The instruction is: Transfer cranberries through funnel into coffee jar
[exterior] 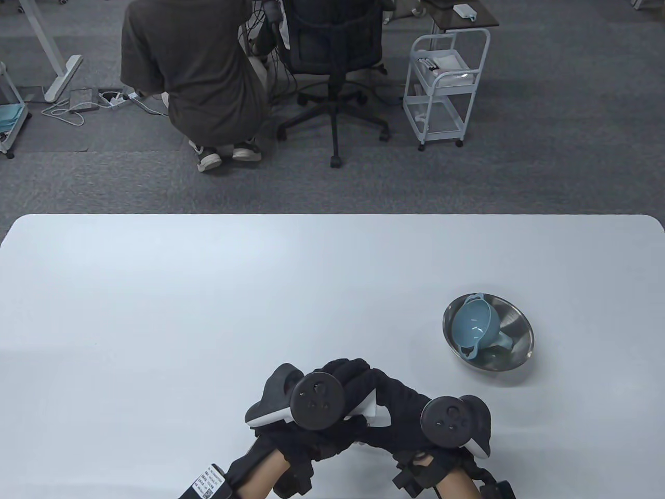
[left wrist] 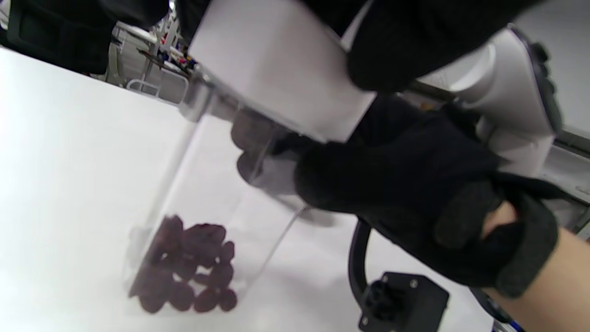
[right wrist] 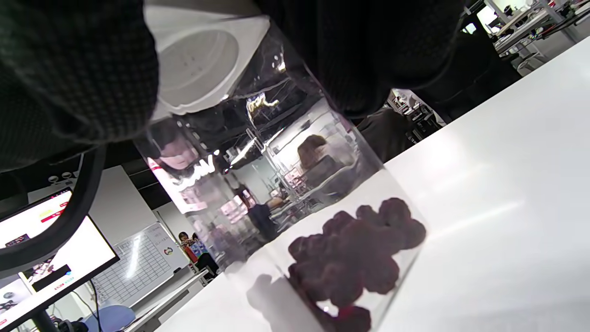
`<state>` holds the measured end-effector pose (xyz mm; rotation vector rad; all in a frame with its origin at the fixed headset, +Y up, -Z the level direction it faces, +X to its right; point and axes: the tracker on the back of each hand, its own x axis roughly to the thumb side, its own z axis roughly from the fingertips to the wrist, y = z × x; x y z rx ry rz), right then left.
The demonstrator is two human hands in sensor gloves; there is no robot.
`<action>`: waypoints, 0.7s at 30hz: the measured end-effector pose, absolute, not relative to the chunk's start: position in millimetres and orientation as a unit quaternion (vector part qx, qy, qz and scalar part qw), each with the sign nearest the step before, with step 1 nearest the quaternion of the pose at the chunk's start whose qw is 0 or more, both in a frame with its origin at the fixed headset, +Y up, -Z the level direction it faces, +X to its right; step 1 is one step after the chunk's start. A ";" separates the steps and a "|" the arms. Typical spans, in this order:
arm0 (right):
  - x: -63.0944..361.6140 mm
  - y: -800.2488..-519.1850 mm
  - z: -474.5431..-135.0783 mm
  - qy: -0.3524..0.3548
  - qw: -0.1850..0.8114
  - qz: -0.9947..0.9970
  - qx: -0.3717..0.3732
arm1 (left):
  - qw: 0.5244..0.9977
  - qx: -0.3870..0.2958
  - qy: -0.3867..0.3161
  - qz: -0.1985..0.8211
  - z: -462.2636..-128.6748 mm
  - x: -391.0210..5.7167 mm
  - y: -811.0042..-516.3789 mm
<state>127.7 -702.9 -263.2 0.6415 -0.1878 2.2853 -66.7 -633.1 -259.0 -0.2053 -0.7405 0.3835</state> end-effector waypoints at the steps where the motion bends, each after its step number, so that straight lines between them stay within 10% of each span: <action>1: 128.1 -702.6 -262.9 -0.075 0.372 0.892 0.246 | 0.916 -0.082 -0.349 0.179 -256.8 -65.9 -632.5; 12: 131.1 -701.7 -261.1 -0.110 0.337 0.918 0.179 | 0.981 0.039 -0.159 0.106 -240.3 -55.2 -626.7; 21: 126.2 -702.4 -260.1 -0.126 0.329 0.917 0.189 | 0.981 0.044 -0.192 0.004 -241.0 -34.9 -632.3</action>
